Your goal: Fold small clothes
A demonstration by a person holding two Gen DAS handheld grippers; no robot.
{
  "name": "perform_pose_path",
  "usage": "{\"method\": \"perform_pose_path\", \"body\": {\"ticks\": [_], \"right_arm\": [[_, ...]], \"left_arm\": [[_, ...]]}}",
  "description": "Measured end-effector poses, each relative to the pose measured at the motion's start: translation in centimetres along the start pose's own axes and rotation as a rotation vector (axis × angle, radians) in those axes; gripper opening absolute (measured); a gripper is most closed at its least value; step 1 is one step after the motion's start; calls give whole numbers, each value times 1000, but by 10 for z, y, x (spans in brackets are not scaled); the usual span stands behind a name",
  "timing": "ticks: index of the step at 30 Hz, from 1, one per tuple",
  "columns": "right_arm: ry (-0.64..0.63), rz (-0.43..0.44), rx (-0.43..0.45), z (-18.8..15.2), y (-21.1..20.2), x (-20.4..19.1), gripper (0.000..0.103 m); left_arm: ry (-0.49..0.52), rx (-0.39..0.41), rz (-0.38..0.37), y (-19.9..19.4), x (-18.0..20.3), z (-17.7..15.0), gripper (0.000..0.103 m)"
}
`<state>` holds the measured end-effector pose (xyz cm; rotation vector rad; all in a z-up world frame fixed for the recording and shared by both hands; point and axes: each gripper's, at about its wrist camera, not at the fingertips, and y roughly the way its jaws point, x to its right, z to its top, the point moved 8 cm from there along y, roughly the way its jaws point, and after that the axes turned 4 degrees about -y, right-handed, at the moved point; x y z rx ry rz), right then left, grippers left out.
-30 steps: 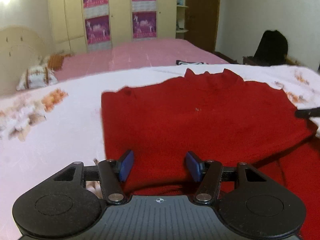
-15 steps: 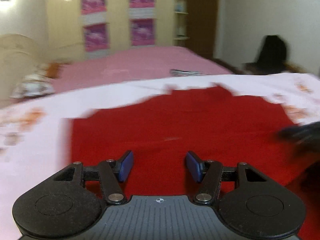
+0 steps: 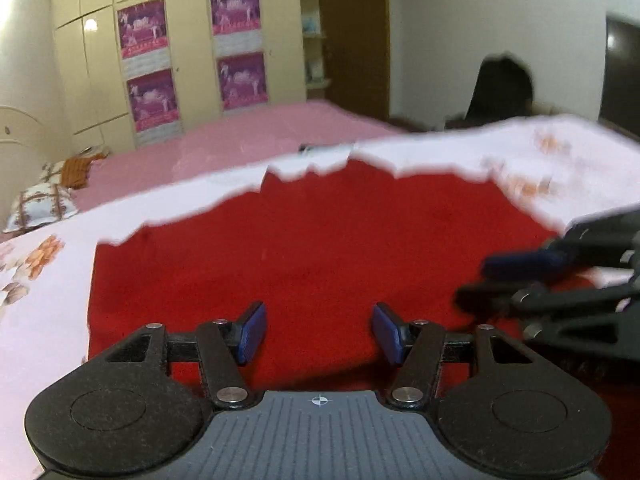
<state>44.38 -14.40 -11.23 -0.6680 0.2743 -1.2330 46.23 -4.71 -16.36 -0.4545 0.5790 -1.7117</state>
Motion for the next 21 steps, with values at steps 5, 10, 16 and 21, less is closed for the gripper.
{"method": "perform_pose_path", "body": {"ticks": [5,10,16,21], "right_arm": [[59,-131,-40,-24,-10,53,28],[146,-120,-3,-22,-29,72,29],[95,-108,-74,-30,-13,58,27],[107,-143,26,-15,-23,70,27]], "left_arm": [[-135,-5,57,-14,-57,-17,59],[-153,20,83,-23,-72,-13,59],[-137,-9,67,-19,-72,-15,59],[-103,56,85,-9,-94,22,59]]}}
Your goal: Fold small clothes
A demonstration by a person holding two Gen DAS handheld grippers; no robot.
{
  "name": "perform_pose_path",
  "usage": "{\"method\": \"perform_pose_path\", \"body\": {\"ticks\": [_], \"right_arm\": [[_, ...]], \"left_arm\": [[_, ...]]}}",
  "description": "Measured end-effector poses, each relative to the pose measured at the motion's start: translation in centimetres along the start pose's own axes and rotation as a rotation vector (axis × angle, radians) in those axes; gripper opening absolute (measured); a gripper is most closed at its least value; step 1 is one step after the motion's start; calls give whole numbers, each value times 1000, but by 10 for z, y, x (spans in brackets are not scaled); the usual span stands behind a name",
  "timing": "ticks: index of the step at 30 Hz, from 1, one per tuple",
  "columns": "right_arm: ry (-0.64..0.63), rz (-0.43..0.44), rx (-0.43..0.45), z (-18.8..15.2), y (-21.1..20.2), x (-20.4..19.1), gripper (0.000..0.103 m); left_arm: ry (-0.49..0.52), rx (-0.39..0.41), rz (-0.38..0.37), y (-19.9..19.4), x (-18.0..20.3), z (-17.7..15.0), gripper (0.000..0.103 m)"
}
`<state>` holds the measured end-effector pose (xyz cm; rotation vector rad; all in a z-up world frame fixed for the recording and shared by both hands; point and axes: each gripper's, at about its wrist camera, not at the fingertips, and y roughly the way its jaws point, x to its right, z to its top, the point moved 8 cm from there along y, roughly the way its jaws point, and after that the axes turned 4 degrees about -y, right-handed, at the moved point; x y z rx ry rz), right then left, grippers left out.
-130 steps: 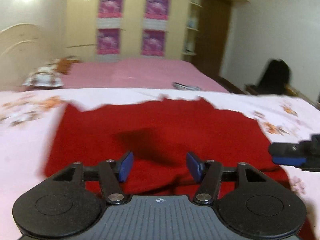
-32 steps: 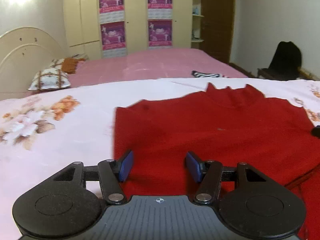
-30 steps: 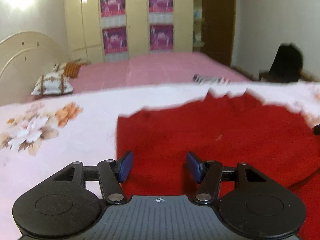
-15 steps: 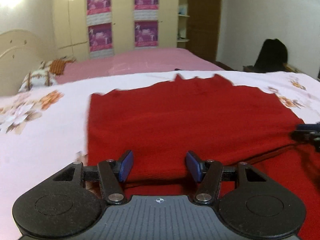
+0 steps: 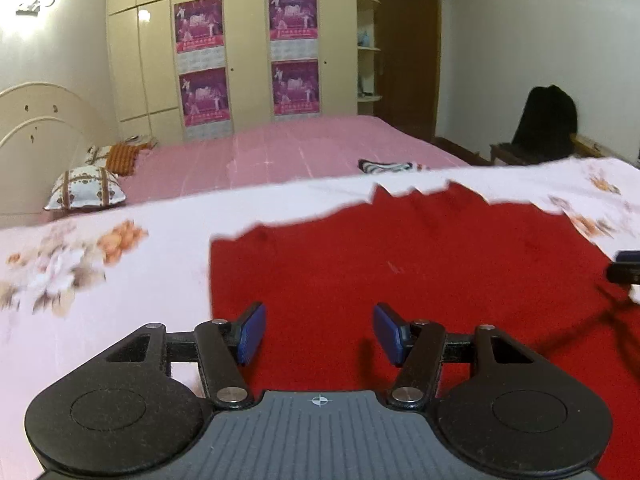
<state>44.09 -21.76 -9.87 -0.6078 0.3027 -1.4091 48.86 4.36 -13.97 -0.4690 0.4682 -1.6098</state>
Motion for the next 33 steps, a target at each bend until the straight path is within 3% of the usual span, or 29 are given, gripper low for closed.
{"method": "perform_pose_path", "body": {"ticks": [4,7,8,10,12,17,20,33], "right_arm": [[55,-48,13,23,41,33,28],[77,1,7,33,72,47,26],[67,5,-7,29,74,50,26],[68,-17,-79,17,92,61,29],[100,10,-62,15,90,65,30],[64,-35,-61,18,90,56,31],[87,-27,22,31,62,53,30],[-3,15,17,13,29,8,33]], "left_arm": [[-16,-7,-4,40,-16,27,59],[-27,-61,-3,73,-22,29,59],[-30,-112,23,87,-26,23,59],[-34,-111,29,94,-28,17,67],[6,-106,47,96,-20,15,72],[18,-89,62,86,-14,21,74],[15,-52,60,68,-8,24,88],[-9,-39,22,29,16,7,89]]}}
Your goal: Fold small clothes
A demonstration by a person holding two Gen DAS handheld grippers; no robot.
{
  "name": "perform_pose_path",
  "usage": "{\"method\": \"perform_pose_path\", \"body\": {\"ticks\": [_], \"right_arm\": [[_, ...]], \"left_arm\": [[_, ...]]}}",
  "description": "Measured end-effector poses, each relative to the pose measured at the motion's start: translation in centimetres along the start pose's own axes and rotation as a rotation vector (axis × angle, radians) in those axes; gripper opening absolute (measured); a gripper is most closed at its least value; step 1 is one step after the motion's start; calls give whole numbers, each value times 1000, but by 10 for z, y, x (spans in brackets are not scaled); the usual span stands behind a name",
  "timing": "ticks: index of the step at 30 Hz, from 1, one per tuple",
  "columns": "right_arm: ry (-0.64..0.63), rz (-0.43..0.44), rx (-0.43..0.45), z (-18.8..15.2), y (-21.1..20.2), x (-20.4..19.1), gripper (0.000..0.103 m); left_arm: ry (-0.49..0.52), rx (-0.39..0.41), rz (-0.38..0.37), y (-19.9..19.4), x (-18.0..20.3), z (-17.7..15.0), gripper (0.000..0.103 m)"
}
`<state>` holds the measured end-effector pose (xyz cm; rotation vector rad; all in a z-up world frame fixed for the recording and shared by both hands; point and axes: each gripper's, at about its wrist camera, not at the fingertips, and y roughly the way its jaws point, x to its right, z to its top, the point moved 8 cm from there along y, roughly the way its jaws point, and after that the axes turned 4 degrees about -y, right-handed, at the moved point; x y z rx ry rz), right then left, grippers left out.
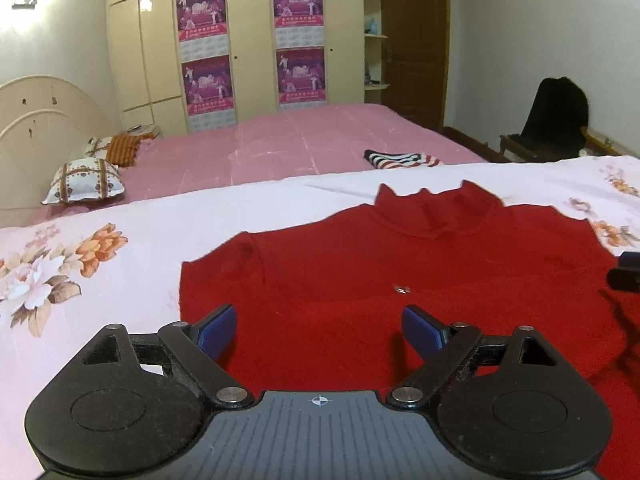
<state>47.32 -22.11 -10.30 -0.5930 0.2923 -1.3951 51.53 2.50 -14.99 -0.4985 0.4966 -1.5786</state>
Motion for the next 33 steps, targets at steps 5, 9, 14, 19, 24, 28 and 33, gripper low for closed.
{"method": "perform_pose_path", "body": {"ticks": [5,9,14,19,24,28,33], "right_arm": [[-55,13,-12,-13,-10,-16,34],[-94,-15,-15,-26,-5,-21,35],[9,-23,-10,-17,-18,-11,39],[251,-11,13,-36,-69,28,55],[414,102,-107,-92,-121,40,55],[541,174,-161,-134,-170,39,54],[606,256,-210,-158,-210,24,59]], "left_arm": [[-5,-48,27,-2,2,-21,89],[14,-35,72,0,-1,-31,103],[-24,-38,54,-27,-21,-31,103],[-75,-66,45,-83,-55,-63,103],[-217,-165,-30,-141,-91,-116,61],[-344,-237,-160,-179,-100,-153,55],[-416,-322,-357,-213,-90,-185,55]]}}
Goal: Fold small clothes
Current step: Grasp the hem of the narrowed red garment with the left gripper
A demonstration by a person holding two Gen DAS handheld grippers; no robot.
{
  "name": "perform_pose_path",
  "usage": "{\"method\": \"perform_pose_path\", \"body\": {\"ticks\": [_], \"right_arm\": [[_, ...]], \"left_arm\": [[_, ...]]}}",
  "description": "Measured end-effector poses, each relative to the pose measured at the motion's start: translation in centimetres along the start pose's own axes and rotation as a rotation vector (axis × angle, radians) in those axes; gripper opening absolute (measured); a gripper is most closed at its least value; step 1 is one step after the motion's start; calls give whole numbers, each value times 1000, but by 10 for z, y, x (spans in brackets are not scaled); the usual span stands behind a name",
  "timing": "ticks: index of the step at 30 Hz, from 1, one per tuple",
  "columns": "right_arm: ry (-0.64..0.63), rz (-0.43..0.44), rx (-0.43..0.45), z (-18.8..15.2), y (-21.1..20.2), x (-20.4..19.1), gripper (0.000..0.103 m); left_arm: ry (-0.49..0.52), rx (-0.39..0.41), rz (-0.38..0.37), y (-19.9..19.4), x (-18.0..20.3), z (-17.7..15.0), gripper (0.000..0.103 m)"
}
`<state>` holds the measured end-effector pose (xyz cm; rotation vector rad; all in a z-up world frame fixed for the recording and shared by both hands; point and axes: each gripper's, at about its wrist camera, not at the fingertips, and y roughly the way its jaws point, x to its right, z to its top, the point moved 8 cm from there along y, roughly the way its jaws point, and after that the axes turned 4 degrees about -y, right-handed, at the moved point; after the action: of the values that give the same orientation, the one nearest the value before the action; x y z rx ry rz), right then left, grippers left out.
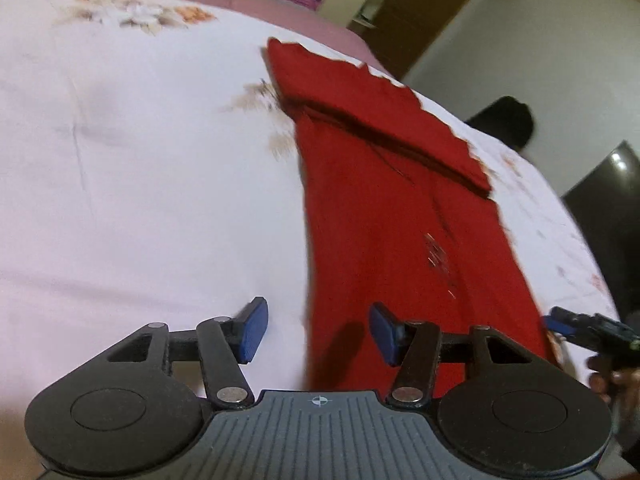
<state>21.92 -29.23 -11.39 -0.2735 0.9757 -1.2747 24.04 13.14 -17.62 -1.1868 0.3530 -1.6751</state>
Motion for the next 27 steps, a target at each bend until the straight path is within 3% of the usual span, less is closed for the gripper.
{"method": "perform_pose_path", "body": {"ticks": [3,11,15,18,25,27], "right_arm": [[0,39,-47,-14,-11,-12,59],[111,151,-72,-59,-33,-25,54],[193,189,-72,-57,-26,-21,39],[220,219,-87,-56,-20,-17,34],[259,249,-100,-60,-20,-15,34],[267,250,-99,-61,-18,-15,34]], "left_arm": [[-109,-52,-104,-9,-6,-17,55],[-343,-17,-258,-17,-18,-55,55],[-301,-34,-245,-12,-9,-56,55],[-277,-65,-247,-6,-2,-56,55],[-373,-27,-304,-2,-6,-59,55],[-353,-21,-291,-3,-3,-60,55]]}}
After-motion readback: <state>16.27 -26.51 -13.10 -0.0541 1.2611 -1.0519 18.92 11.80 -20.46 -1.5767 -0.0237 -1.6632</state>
